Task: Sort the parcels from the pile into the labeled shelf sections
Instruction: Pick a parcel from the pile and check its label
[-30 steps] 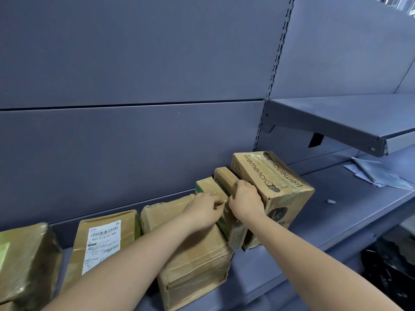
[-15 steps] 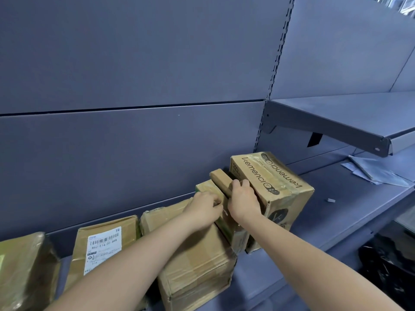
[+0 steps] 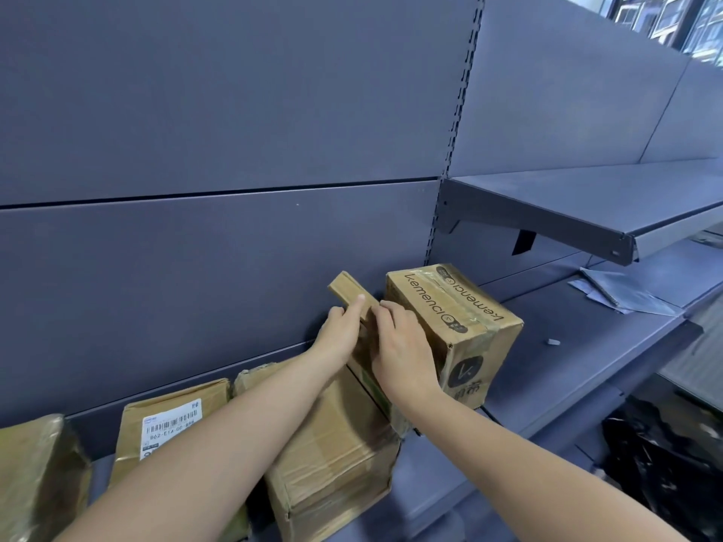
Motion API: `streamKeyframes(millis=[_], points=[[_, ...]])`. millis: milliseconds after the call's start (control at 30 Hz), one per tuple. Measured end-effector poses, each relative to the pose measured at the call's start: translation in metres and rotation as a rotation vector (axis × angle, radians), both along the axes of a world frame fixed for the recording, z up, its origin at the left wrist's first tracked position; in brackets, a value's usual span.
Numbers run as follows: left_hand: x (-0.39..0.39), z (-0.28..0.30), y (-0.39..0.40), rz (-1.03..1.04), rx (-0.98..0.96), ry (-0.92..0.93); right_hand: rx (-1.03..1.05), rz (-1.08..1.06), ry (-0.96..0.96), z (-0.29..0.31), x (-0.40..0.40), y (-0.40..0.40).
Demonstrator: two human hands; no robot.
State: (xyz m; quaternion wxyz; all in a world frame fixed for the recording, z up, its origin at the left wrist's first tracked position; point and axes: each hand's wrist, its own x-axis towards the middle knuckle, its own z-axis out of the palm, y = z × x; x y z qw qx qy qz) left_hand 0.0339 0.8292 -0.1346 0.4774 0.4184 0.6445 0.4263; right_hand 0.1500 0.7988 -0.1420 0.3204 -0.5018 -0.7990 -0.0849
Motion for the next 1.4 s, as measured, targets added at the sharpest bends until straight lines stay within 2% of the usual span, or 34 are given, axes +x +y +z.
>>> streamKeyframes(millis=[167,267,400,667,700,767,867,933,1000,1167,1300,1400], points=[[-0.001,0.009,-0.015,0.123,0.012,-0.132,0.113,0.101,-0.062,-0.004,-0.006,-0.019],[-0.004,0.011,-0.023,0.155,-0.03,-0.129,0.17,0.141,-0.13,-0.011,-0.01,-0.024],[-0.009,0.007,-0.025,0.161,-0.045,-0.144,0.224,0.145,-0.124,-0.016,-0.011,-0.03],[-0.01,0.018,-0.028,0.253,0.026,-0.155,0.044,-0.01,-0.106,-0.004,-0.012,-0.027],[-0.011,0.02,-0.029,0.269,0.06,-0.107,0.05,-0.017,-0.097,0.001,-0.012,-0.026],[-0.017,0.026,-0.033,0.251,0.167,0.104,0.068,-0.006,-0.074,0.011,-0.014,-0.021],[-0.03,0.031,-0.046,0.082,0.398,0.597,0.073,0.096,0.015,0.025,-0.015,-0.014],[-0.038,0.027,-0.048,-0.062,0.477,0.888,0.088,0.167,0.054,0.03,-0.014,-0.01],[-0.041,0.025,-0.049,-0.115,0.502,0.972,0.098,0.213,0.082,0.033,-0.015,-0.006],[-0.051,0.026,-0.048,-0.01,0.64,0.877,0.165,0.211,0.166,0.035,-0.023,-0.004],[-0.064,0.027,-0.051,0.059,0.584,0.736,0.142,0.19,0.184,0.037,-0.028,-0.004],[-0.071,0.027,-0.054,0.132,0.546,0.534,0.119,0.196,0.162,0.037,-0.03,-0.005]])
